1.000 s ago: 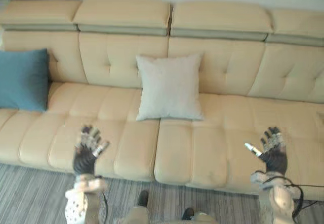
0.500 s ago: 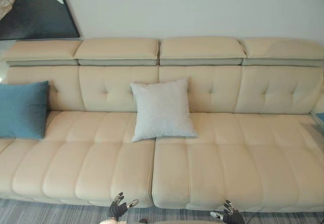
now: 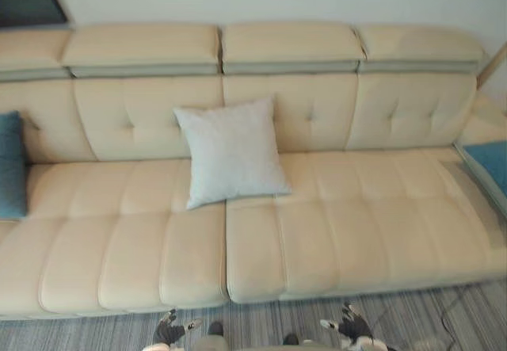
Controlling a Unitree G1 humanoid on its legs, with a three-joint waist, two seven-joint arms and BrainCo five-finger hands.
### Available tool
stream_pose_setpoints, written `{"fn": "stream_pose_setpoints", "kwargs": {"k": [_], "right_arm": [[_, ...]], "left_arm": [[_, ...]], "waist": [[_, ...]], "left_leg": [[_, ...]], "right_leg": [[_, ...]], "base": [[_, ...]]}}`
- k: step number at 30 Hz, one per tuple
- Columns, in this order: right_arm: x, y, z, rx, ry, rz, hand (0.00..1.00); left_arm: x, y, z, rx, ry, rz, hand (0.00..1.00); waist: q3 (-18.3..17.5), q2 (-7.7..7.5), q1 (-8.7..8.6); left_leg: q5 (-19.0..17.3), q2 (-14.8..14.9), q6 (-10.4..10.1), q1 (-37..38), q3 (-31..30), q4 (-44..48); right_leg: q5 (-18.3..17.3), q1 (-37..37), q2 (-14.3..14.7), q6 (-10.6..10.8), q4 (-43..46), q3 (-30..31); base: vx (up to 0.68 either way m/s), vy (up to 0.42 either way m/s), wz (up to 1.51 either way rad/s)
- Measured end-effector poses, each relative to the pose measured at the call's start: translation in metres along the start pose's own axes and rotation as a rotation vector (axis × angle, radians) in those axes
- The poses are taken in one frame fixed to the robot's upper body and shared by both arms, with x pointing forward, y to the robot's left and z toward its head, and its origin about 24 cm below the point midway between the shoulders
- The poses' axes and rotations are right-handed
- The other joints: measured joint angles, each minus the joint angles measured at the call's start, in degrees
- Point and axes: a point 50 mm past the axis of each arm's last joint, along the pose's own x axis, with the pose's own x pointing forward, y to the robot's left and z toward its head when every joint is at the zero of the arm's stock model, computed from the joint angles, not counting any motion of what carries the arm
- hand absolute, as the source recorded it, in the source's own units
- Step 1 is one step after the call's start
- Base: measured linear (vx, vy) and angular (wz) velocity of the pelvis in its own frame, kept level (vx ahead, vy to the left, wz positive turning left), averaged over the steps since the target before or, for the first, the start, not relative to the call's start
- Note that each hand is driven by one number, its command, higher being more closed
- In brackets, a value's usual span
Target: Pick up cushions and gather them together orderly.
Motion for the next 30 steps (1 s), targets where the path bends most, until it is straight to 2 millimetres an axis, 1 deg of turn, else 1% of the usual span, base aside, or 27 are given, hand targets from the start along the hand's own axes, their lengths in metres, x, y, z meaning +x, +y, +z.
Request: {"fn": "stream_pose_setpoints", "kwargs": {"k": [2,3,4,5,6,7,8,9,10,11,12,13,14,15,16,17,18,19,20,22,23,24,25,26,27,28,30], "right_arm": [[0.003,0.008,0.011,-0.022,-0.033,0.024,0.00],[0.003,0.010,0.015,-0.025,-0.047,0.030,0.00],[0.003,0.013,0.015,-0.018,-0.053,0.035,0.00],[0.001,0.014,0.010,-0.017,-0.036,0.035,0.00],[0.000,0.015,0.006,-0.019,-0.025,0.039,0.00],[0.001,0.016,0.010,-0.028,-0.038,0.044,0.00],[0.005,0.016,0.023,-0.052,-0.080,0.047,0.00],[0.007,0.015,0.029,-0.057,-0.097,0.045,0.00],[0.010,0.019,0.038,-0.063,-0.114,0.051,0.00],[0.014,0.024,0.046,-0.089,-0.126,0.065,0.00],[0.016,0.026,0.056,-0.095,-0.150,0.068,0.00],[0.018,0.028,0.067,-0.094,-0.188,0.069,0.00],[0.019,0.027,0.077,-0.103,-0.223,0.059,0.00],[0.018,0.016,0.074,-0.116,-0.222,0.032,0.00],[0.019,0.012,0.074,-0.113,-0.217,0.016,0.00],[0.019,0.009,0.074,-0.105,-0.216,0.001,0.00],[0.018,0.005,0.071,-0.084,-0.206,-0.016,0.00],[0.017,0.002,0.067,-0.076,-0.195,-0.024,0.00],[0.016,-0.007,0.060,-0.061,-0.172,-0.052,0.00],[0.016,-0.014,0.055,-0.058,-0.154,-0.071,0.00],[0.016,-0.017,0.051,-0.058,-0.135,-0.079,0.00],[0.015,-0.021,0.047,-0.045,-0.124,-0.090,0.00],[0.013,-0.025,0.042,-0.033,-0.108,-0.101,0.00],[0.011,-0.031,0.032,-0.022,-0.076,-0.118,0.00],[0.009,-0.030,0.025,-0.006,-0.051,-0.117,0.00],[0.005,-0.025,0.007,0.020,0.006,-0.110,0.00],[-0.002,-0.027,-0.012,0.040,0.061,-0.121,0.00]], "left_arm": [[0.006,-0.005,0.015,0.001,-0.030,-0.004,0.00],[0.006,-0.006,0.016,-0.004,-0.035,0.000,0.00],[0.006,-0.004,0.019,-0.001,-0.049,0.004,0.00],[0.006,-0.003,0.020,0.000,-0.053,0.007,0.00],[0.006,-0.002,0.021,-0.004,-0.059,0.012,0.00],[0.006,-0.003,0.024,-0.013,-0.069,0.013,0.00],[0.007,-0.011,0.024,-0.027,-0.065,-0.005,0.00],[0.005,-0.017,0.020,-0.046,-0.054,-0.015,0.00],[0.007,-0.017,0.026,-0.064,-0.074,-0.014,0.00],[0.009,-0.016,0.034,-0.083,-0.093,-0.005,0.00],[0.010,-0.017,0.037,-0.097,-0.099,-0.001,0.00],[0.010,-0.018,0.039,-0.112,-0.103,-0.001,0.00],[0.011,-0.020,0.042,-0.118,-0.113,-0.006,0.00],[0.010,-0.026,0.041,-0.119,-0.109,-0.021,0.00],[0.011,-0.031,0.042,-0.115,-0.105,-0.038,0.00],[0.011,-0.028,0.043,-0.096,-0.109,-0.035,0.00],[0.012,-0.027,0.043,-0.100,-0.110,-0.036,0.00],[0.012,-0.025,0.044,-0.100,-0.111,-0.032,0.00],[0.012,-0.022,0.043,-0.114,-0.108,-0.021,0.00],[0.010,-0.022,0.036,-0.130,-0.085,-0.014,0.00],[0.009,-0.020,0.030,-0.134,-0.067,-0.008,0.00],[0.009,-0.020,0.025,-0.134,-0.046,-0.007,0.00],[0.008,-0.024,0.022,-0.139,-0.032,-0.014,0.00],[0.008,-0.026,0.019,-0.144,-0.021,-0.017,0.00],[0.008,-0.024,0.018,-0.143,-0.017,-0.013,0.00],[0.007,-0.019,0.015,-0.134,-0.008,-0.003,0.00],[0.006,-0.020,0.011,-0.121,0.007,-0.008,0.00]], "waist": [[0.8,0.72,1.17],[1.2,0.80,1.27],[1.4,0.12,1.13],[1.0,-0.63,1.20],[0.4,-1.78,1.59],[0.0,-1.57,2.65],[-0.9,0.55,4.39],[-1.6,1.63,5.21],[-0.7,0.63,5.07],[0.0,-0.29,6.13],[0.8,-0.04,6.95],[2.1,0.94,6.97],[3.6,1.88,6.70],[3.7,4.43,6.54],[4.5,5.40,6.32],[4.7,5.15,6.09],[4.9,4.42,5.59],[4.8,3.79,5.26],[4.8,3.52,4.98],[4.7,3.43,4.87],[4.6,3.52,4.30],[3.8,4.32,3.74],[3.3,4.92,3.41],[2.9,5.12,2.94],[2.7,4.57,2.70],[1.1,2.92,2.47],[-0.4,2.48,1.00]], "left_leg": [[-0.3,1.7,1.5,-3.2,1.7,3.0],[-0.5,1.9,1.8,-3.1,2.4,3.2],[-0.6,0.5,1.9,-2.4,2.4,3.3],[-0.7,-0.2,2.2,-2.1,2.5,3.6],[-0.9,-0.9,2.3,-2.2,3.0,4.6],[-0.9,-1.0,2.3,-3.3,4.3,6.1],[0.0,0.5,3.8,-6.0,5.2,6.1],[0.4,2.0,3.8,-6.0,6.3,3.7],[1.2,1.1,3.1,-6.2,7.6,3.5],[1.1,1.2,3.1,-7.3,9.6,5.2],[1.1,1.8,3.1,-8.0,10.5,7.0],[0.9,3.2,3.0,-9.9,10.5,11.6],[-1.2,3.0,0.5,-12.2,8.7,14.8],[-0.4,4.2,1.4,-12.0,6.5,13.5],[0.1,5.2,1.2,-11.9,6.3,14.4],[2.5,4.8,0.4,-11.5,5.1,12.1],[5.5,3.5,-1.7,-12.1,2.7,10.5],[5.9,2.8,-2.1,-12.3,1.3,10.1],[4.0,1.2,-2.2,-12.3,-3.9,12.9],[-1.4,-0.2,-2.3,-10.5,-8.2,18.9],[-4.7,-0.4,-2.9,-7.9,-10.5,21.4],[-7.1,-0.7,-3.6,-5.8,-13.0,21.6],[-8.3,-1.0,-3.4,-4.5,-14.3,19.7],[-9.3,-1.1,-2.1,-2.0,-14.7,15.1],[-8.9,-1.7,-0.9,-1.0,-14.2,12.5],[-6.8,-3.1,0.0,-0.4,-13.1,9.2],[-5.6,-5.2,1.1,-0.6,-13.4,8.4]], "right_leg": [[2.9,-4.0,0.6,2.7,2.8,-0.2],[-0.2,-4.9,-0.1,2.1,9.2,-1.2],[-4.8,-6.0,-1.9,2.7,22.6,-2.9],[-5.8,-5.3,-2.9,3.0,27.6,-3.6],[-5.7,-4.1,-3.0,2.6,27.6,-4.3],[-5.5,-3.7,-2.8,3.0,24.2,-4.7],[-3.6,-1.1,0.6,3.2,13.1,-4.4],[-5.2,-0.1,1.2,1.9,13.4,-4.9],[-7.1,0.9,-1.4,0.1,15.8,-7.3],[-7.3,3.9,-1.1,0.2,8.0,-7.9],[-6.5,5.8,0.0,-0.3,2.7,-8.0],[-4.9,8.9,0.9,-1.2,-2.4,-8.0],[-4.0,12.0,2.3,-1.6,-6.8,-7.3],[-4.1,12.7,4.1,-1.8,-7.4,-7.0],[-4.3,13.2,4.7,-2.2,-7.0,-6.7],[-4.3,11.4,4.6,-2.2,-4.9,-7.0],[-4.4,9.3,4.0,-2.4,-3.2,-7.2],[-4.6,8.9,3.3,-2.7,-3.0,-7.4],[-5.2,7.7,2.3,-3.8,-1.6,-7.0],[-5.0,5.4,1.3,-3.9,1.1,-4.6],[-4.5,4.8,1.1,-3.5,1.7,-2.9],[-3.8,4.2,1.1,-2.8,1.9,-1.9],[-3.2,3.9,1.1,-2.1,1.6,-1.1],[-2.1,4.0,1.2,-0.9,0.1,0.0],[-1.2,4.2,0.8,-0.3,-1.2,0.4],[0.4,4.2,-0.9,0.5,-3.1,1.0],[1.6,4.3,-2.8,1.4,-4.1,0.8]], "base": [[-0.09,0.088,-0.46],[-0.07,0.058,-0.12],[-0.05,0.034,0.15],[-0.04,0.023,0.16],[-0.04,0.012,-0.13],[-0.09,0.064,-0.64],[-0.15,0.033,-0.86],[-0.12,0.004,-0.82],[-0.07,-0.066,-0.76],[-0.05,-0.069,-0.82],[-0.12,-0.122,-0.88],[-0.18,-0.131,-0.65],[-0.23,-0.110,-0.51],[-0.19,-0.034,-0.26],[-0.19,-0.028,-0.09],[-0.21,-0.028,0.16],[-0.28,-0.056,0.16],[-0.23,-0.044,0.08],[-0.19,-0.007,-0.21],[-0.16,0.120,-0.60],[-0.15,0.181,-0.67],[-0.14,0.215,-0.56],[-0.13,0.239,-0.47],[-0.13,0.239,-0.37],[-0.13,0.216,-0.33],[-0.11,0.192,-0.08],[-0.10,0.179,0.10]]}}
